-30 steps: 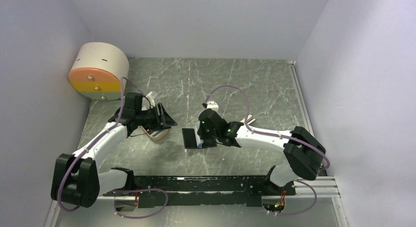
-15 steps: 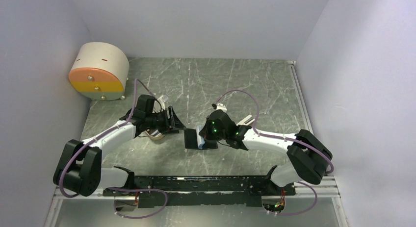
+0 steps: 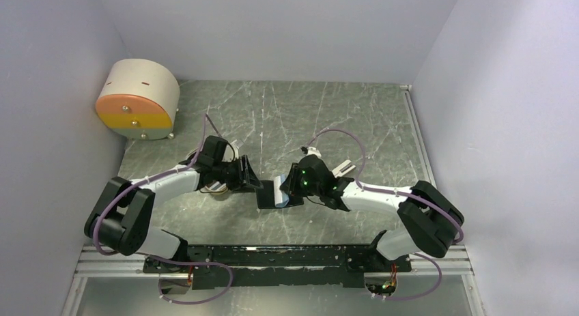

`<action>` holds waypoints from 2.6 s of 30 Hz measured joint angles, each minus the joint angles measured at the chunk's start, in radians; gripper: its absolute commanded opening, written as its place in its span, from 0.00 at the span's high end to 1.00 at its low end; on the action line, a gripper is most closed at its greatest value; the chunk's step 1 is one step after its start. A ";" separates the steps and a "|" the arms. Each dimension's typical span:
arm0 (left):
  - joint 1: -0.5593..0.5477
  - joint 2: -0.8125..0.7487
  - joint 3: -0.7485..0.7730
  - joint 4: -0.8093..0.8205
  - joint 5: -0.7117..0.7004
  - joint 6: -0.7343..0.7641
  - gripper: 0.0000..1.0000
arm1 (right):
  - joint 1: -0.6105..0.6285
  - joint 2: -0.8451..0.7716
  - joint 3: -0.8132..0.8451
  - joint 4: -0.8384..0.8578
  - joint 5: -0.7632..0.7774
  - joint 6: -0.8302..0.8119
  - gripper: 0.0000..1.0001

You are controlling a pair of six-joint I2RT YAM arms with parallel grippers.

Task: Put the credit cards into the card holder
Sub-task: Open the card holder at the center of the board.

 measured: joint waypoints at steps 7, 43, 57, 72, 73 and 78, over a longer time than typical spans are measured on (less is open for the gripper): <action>-0.021 0.046 0.000 0.009 -0.013 0.000 0.57 | -0.023 -0.028 -0.045 0.037 -0.031 0.008 0.68; -0.031 0.100 0.020 -0.003 -0.065 0.023 0.80 | -0.083 -0.099 -0.117 -0.001 -0.024 -0.018 0.63; -0.036 0.102 0.021 0.022 -0.042 0.018 0.69 | -0.085 -0.127 -0.053 -0.133 0.014 -0.090 0.48; -0.040 0.102 0.021 0.078 0.005 -0.005 0.75 | -0.085 -0.018 -0.046 0.019 -0.194 -0.073 0.44; -0.040 0.102 0.021 0.077 0.004 -0.005 0.78 | -0.085 -0.013 -0.045 0.030 -0.211 -0.072 0.44; -0.040 0.103 0.023 0.064 -0.004 0.001 0.86 | -0.085 0.001 -0.042 0.092 -0.300 -0.061 0.44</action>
